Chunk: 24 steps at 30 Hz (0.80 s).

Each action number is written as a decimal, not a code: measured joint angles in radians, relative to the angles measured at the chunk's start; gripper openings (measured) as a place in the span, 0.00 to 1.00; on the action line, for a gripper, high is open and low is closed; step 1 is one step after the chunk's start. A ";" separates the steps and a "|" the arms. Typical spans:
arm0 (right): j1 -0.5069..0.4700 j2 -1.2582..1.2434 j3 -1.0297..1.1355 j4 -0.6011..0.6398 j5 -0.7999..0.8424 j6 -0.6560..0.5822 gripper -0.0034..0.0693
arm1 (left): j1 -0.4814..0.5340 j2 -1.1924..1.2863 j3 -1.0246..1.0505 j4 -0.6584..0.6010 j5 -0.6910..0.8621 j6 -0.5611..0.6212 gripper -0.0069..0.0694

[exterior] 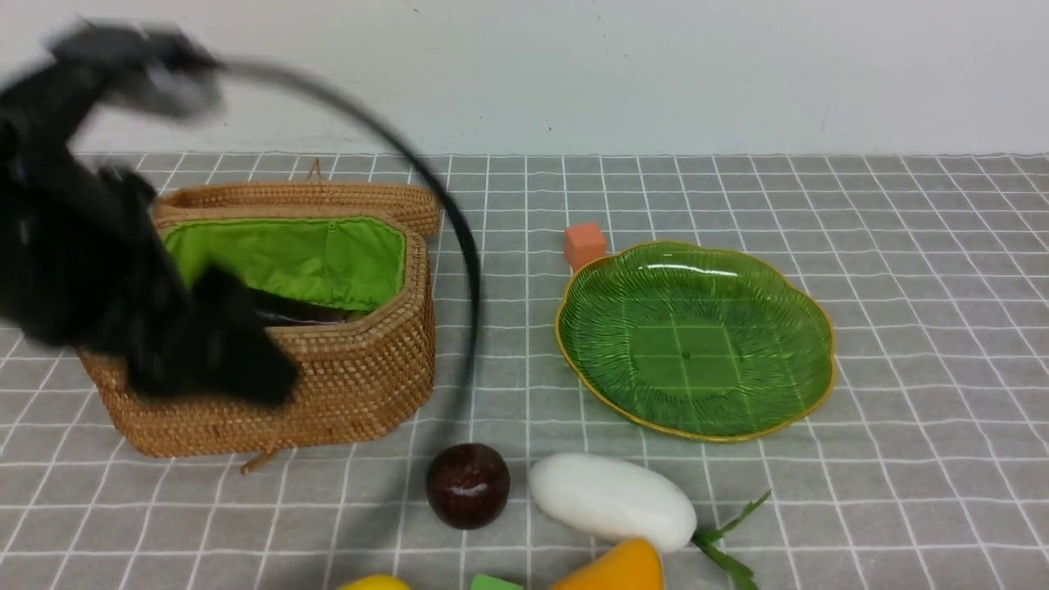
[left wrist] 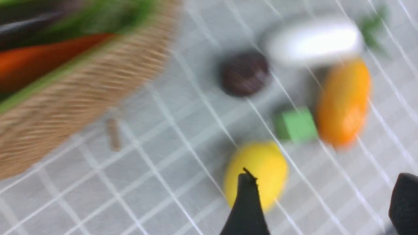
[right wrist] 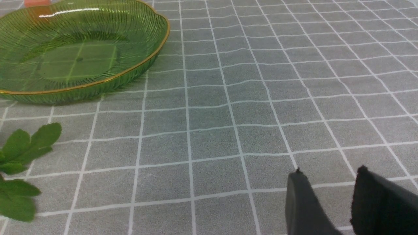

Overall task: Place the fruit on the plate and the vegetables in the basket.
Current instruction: Grab a lemon with your left arm and place it on the plate on the right

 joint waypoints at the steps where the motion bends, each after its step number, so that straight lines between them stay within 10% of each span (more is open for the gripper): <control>1: 0.000 0.000 0.000 0.000 0.000 0.000 0.38 | -0.050 -0.004 0.049 0.020 0.005 0.000 0.79; 14: 0.000 0.000 0.000 0.000 0.000 0.000 0.38 | -0.373 0.218 0.230 0.330 -0.202 -0.238 0.87; 24: 0.000 0.000 0.000 0.000 0.000 0.000 0.38 | -0.396 0.449 0.230 0.404 -0.255 -0.277 0.91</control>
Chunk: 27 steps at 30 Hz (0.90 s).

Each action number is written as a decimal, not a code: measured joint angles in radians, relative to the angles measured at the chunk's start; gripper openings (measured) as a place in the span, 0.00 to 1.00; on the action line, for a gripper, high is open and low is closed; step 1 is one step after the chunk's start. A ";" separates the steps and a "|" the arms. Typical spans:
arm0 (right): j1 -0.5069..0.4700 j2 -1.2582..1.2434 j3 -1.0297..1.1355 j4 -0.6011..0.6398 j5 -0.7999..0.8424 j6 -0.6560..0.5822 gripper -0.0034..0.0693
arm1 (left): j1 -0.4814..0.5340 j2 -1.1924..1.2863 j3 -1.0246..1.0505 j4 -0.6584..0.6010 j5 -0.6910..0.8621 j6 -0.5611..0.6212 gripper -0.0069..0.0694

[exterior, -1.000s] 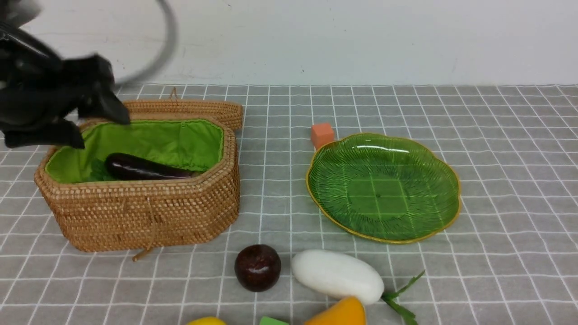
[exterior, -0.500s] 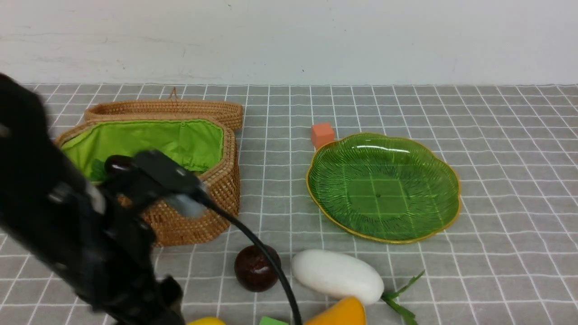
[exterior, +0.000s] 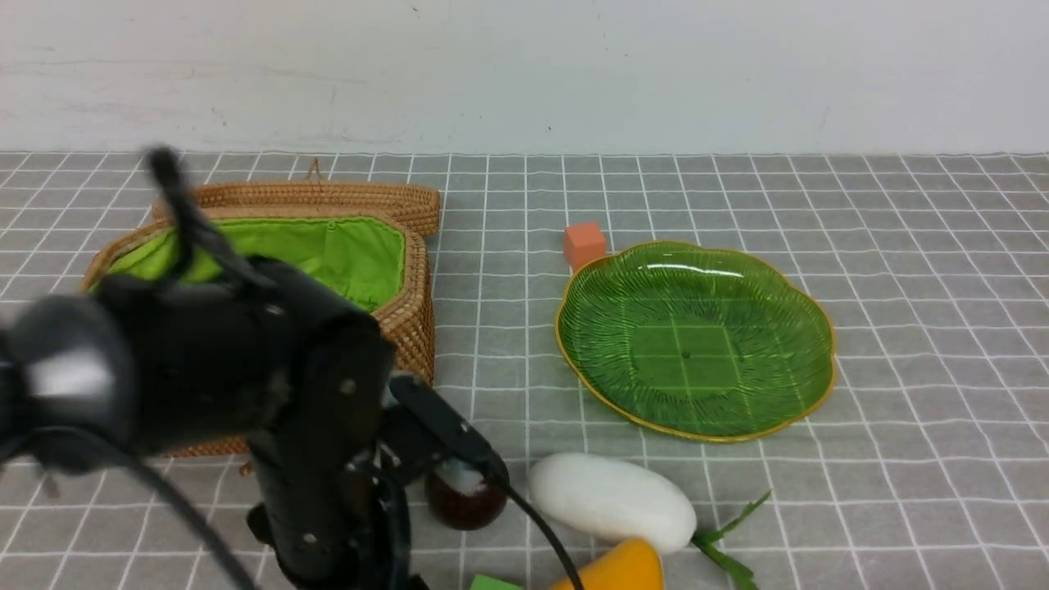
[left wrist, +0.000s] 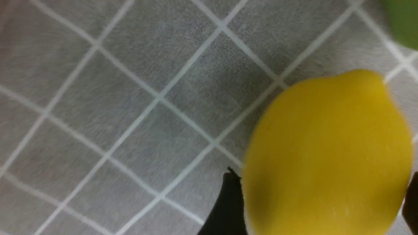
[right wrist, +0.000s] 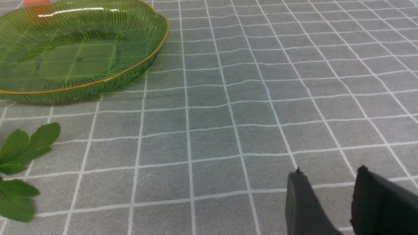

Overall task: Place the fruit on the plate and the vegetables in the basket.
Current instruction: Grab a lemon with your left arm and place it on the plate on the right

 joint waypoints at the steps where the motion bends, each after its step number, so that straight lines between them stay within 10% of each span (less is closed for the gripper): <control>1: 0.000 0.000 0.000 0.000 0.000 0.000 0.38 | 0.000 0.004 0.000 0.001 -0.001 0.000 0.91; 17: 0.000 0.000 0.000 0.000 0.000 0.000 0.38 | 0.000 -0.070 -0.181 0.010 0.121 0.149 0.82; 27: 0.000 0.000 0.000 0.000 0.000 0.000 0.38 | 0.000 -0.041 -0.363 -0.085 -0.490 0.081 0.82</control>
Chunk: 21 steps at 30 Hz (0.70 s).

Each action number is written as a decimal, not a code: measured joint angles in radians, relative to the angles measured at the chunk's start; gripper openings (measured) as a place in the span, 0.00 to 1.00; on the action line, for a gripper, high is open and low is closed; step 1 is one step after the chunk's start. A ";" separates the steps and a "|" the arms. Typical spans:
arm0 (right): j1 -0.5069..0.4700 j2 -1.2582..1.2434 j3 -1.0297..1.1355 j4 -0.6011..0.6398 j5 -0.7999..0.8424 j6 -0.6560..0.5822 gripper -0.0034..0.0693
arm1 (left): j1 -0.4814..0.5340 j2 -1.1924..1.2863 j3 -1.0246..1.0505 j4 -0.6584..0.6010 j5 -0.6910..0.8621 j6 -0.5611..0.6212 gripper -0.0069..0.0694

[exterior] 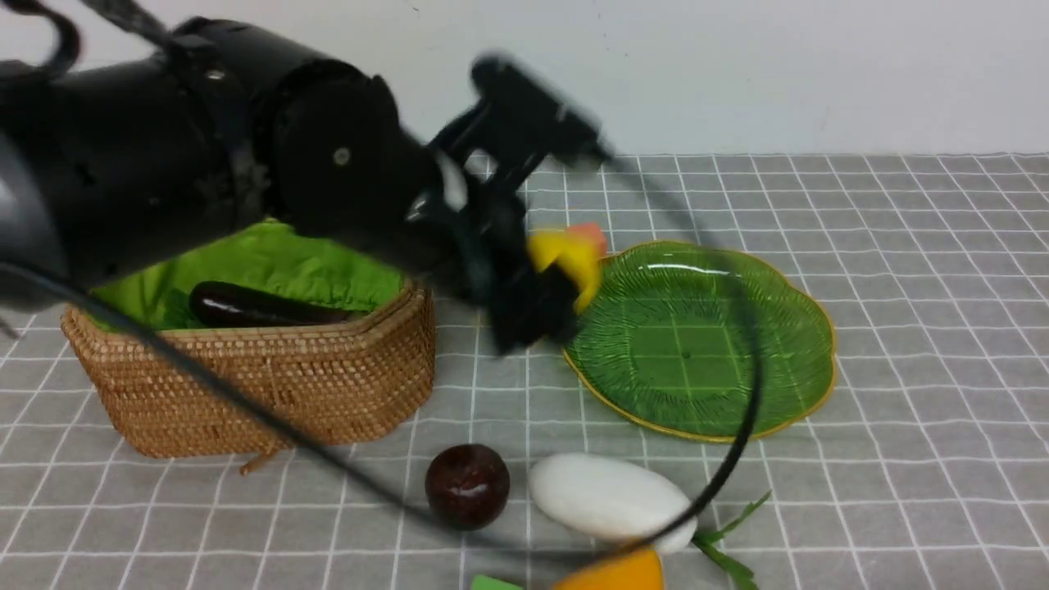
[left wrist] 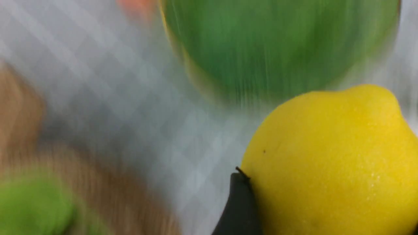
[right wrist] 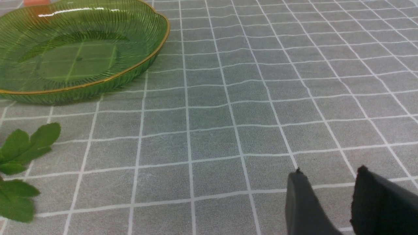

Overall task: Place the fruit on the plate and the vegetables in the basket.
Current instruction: Grab a lemon with your left arm and place it on the plate on the right

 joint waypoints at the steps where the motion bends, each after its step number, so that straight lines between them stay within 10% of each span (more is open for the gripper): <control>1: 0.000 0.000 0.000 0.000 0.000 0.000 0.38 | 0.000 0.026 -0.001 -0.025 -0.069 -0.015 0.82; 7: 0.000 0.000 0.000 0.000 0.000 0.000 0.38 | -0.005 0.245 -0.005 -0.144 -0.406 -0.052 0.82; 21: 0.000 0.000 0.000 0.000 0.000 0.000 0.38 | -0.049 0.428 -0.046 -0.182 -0.467 -0.055 0.88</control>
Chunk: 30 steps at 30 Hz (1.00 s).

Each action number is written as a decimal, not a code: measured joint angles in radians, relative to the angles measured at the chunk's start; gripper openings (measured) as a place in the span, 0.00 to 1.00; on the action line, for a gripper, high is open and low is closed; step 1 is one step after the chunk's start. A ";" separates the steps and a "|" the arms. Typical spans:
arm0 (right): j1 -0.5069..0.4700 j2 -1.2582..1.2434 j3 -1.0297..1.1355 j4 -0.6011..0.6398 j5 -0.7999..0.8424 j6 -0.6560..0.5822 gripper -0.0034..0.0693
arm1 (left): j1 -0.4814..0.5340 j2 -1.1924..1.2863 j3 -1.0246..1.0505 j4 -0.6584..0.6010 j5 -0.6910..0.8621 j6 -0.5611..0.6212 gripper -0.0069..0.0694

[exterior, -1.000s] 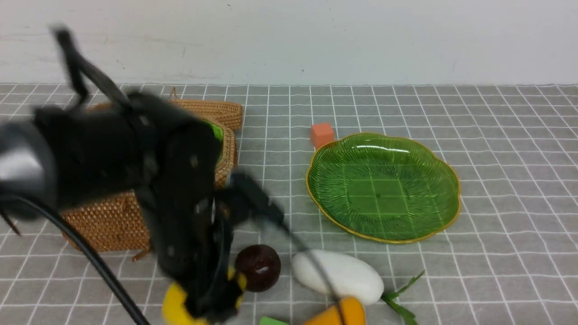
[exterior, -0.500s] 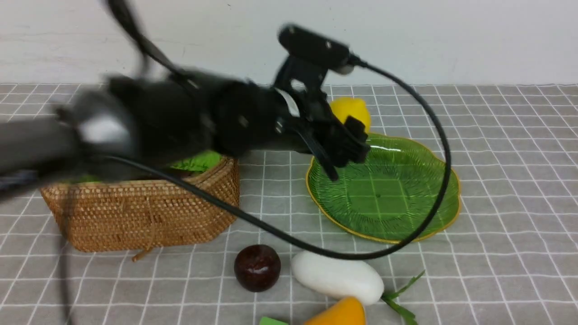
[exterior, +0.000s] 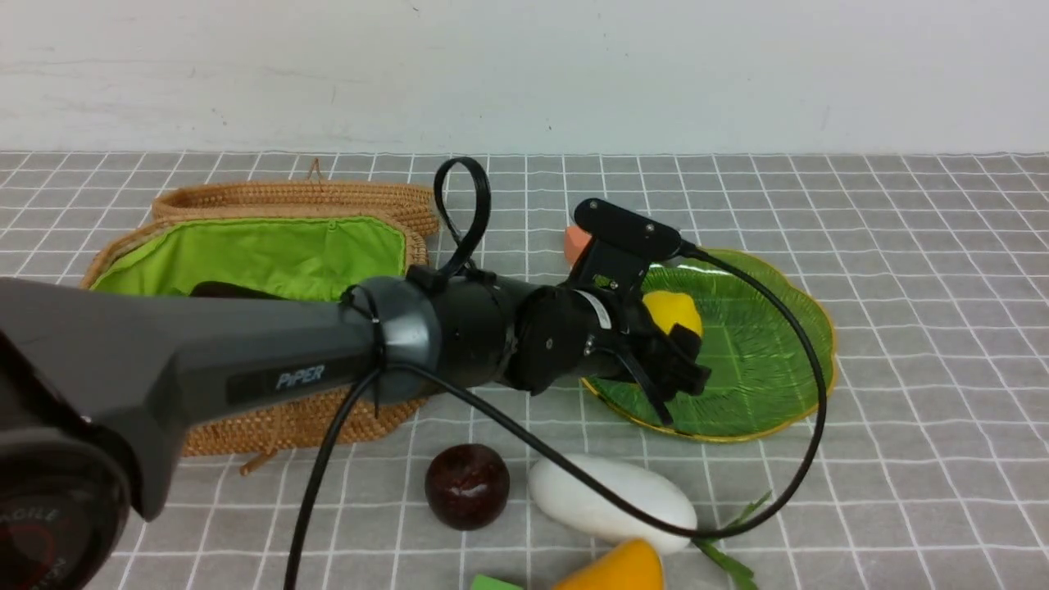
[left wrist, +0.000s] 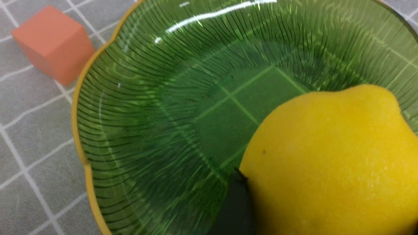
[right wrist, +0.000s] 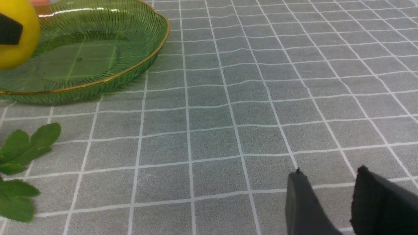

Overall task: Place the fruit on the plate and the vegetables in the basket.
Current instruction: Grab a lemon with your left arm and place it on the plate on the right, then use the right arm to grab a mango and put it into the right plate

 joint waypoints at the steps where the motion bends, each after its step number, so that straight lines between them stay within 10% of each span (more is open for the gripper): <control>1: 0.000 0.000 0.000 0.000 0.000 0.000 0.38 | 0.000 -0.001 0.000 0.000 0.001 0.000 0.90; 12: 0.000 0.000 0.000 0.000 0.000 0.000 0.38 | 0.000 -0.162 0.000 0.034 0.172 0.023 0.87; 19: 0.000 0.000 0.000 0.000 0.000 0.000 0.38 | 0.000 -0.431 0.000 0.136 0.541 0.000 0.53; 26: 0.000 0.000 0.000 0.000 0.000 0.000 0.38 | 0.000 -0.798 -0.001 0.393 1.023 -0.340 0.12; 30: 0.000 0.000 0.000 0.000 0.000 0.000 0.38 | 0.000 -0.977 0.026 0.536 1.189 -0.510 0.07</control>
